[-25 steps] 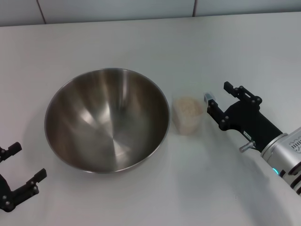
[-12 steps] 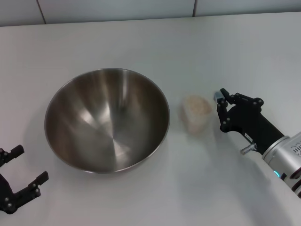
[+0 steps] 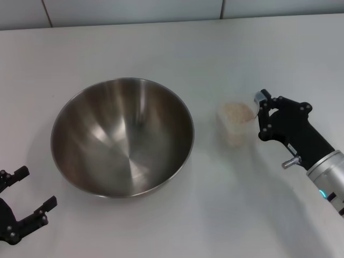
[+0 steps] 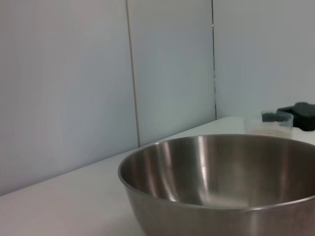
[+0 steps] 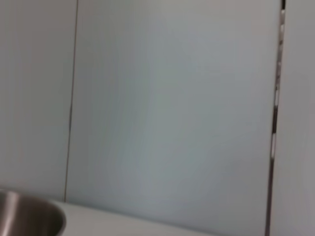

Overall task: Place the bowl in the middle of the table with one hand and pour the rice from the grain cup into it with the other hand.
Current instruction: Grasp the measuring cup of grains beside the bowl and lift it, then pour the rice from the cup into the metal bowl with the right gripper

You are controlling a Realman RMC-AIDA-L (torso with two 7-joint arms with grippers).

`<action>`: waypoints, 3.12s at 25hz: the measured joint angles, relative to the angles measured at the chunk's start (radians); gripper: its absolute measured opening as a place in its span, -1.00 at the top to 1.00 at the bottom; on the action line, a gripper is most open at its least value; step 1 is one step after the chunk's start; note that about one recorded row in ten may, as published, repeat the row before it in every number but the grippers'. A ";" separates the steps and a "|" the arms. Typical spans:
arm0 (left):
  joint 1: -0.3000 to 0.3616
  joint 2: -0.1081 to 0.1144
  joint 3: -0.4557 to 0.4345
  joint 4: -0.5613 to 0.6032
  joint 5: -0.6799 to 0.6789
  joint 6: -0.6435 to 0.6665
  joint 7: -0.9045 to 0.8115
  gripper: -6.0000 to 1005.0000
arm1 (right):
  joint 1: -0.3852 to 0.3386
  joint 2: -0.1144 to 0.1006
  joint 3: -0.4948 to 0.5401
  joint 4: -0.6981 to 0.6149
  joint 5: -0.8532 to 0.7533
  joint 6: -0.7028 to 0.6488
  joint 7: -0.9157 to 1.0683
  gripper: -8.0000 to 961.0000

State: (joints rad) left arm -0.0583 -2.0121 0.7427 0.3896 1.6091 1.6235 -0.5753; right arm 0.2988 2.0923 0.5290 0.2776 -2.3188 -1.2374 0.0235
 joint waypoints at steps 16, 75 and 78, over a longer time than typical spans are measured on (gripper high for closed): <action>-0.004 0.000 0.004 0.000 0.026 0.005 0.000 -0.66 | 0.091 -0.001 -0.077 0.109 -0.008 -0.262 -0.436 0.95; -0.041 0.000 0.012 0.006 0.050 0.007 -0.020 -0.66 | 0.201 0.000 -0.215 0.333 -0.165 0.180 -2.664 0.94; -0.041 0.003 0.012 0.009 0.050 0.008 -0.028 -0.66 | 0.206 0.000 -0.204 0.339 -0.166 0.186 -2.690 0.95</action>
State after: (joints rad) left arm -0.0996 -2.0093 0.7550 0.3982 1.6595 1.6320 -0.6029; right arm 0.5045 2.0923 0.3254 0.6170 -2.4844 -1.0515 -2.6669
